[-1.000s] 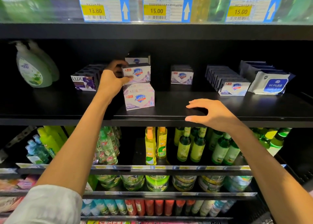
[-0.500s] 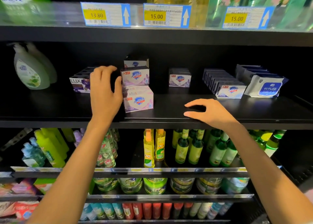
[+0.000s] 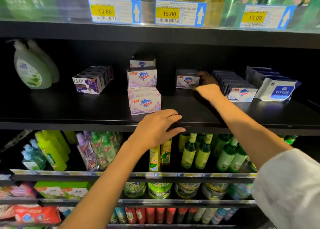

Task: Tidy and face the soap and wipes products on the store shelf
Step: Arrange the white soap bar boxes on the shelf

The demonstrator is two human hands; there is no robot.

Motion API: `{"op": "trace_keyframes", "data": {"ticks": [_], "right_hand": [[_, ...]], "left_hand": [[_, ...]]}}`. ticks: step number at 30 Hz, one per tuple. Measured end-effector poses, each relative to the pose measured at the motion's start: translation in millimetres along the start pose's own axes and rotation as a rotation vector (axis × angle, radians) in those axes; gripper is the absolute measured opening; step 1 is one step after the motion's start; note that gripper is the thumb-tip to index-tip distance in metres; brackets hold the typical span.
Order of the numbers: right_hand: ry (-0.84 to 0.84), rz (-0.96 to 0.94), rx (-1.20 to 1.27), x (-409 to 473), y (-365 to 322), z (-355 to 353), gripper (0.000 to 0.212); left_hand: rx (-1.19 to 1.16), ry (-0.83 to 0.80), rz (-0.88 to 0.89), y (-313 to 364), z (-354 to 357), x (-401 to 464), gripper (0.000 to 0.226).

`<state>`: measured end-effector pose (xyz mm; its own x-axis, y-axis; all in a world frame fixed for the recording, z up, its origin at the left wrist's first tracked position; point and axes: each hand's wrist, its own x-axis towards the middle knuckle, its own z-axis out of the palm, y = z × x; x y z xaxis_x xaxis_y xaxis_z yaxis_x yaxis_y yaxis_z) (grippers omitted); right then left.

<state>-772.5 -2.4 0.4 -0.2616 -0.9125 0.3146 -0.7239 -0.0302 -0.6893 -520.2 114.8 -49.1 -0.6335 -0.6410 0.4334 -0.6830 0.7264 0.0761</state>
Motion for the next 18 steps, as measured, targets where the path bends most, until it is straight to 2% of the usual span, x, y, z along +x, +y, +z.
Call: {"op": "trace_keyframes", "data": {"ticks": [4,6,11,18], "right_hand": [[-0.038,0.053,0.067,21,-2,9,0.085],[-0.041,0.083,0.079,27,-1,15,0.080],[0.107,0.146,0.087,30,-5,22,0.064],[0.094,0.190,0.115,27,-3,23,0.048]], "left_hand": [[-0.040,-0.016,-0.041,-2,-1,1,0.059],[-0.040,-0.017,-0.041,-1,-2,1,0.059],[-0.063,-0.050,-0.068,-3,-4,2,0.061],[-0.073,-0.083,-0.087,-3,-6,3,0.063]]}}
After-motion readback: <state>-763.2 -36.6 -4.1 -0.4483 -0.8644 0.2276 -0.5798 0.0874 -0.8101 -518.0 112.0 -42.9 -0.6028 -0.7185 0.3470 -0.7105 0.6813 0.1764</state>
